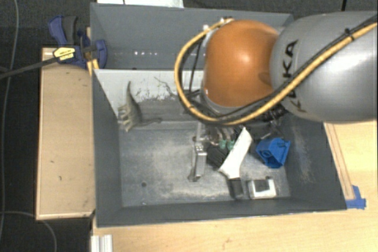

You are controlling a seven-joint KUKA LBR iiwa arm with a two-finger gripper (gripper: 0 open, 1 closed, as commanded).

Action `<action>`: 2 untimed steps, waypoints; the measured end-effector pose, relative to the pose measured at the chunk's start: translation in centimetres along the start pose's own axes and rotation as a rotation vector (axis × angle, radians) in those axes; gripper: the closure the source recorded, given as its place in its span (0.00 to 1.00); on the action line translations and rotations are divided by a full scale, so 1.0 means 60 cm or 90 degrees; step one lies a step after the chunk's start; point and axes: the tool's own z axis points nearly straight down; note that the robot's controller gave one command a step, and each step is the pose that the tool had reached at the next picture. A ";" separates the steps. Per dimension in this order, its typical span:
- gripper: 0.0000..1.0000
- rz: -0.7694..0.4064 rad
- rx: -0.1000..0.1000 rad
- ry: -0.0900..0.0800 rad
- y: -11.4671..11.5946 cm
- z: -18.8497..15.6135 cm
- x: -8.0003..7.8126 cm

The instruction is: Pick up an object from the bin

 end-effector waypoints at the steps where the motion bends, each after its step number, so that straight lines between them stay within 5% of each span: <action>1: 0.00 0.004 -0.001 -0.005 -0.002 -0.008 -0.003; 2: 0.00 -0.043 -0.001 -0.008 -0.129 0.117 -0.021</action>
Offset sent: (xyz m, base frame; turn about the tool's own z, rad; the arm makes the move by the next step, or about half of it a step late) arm 0.0216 -0.1578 -0.1500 -0.1306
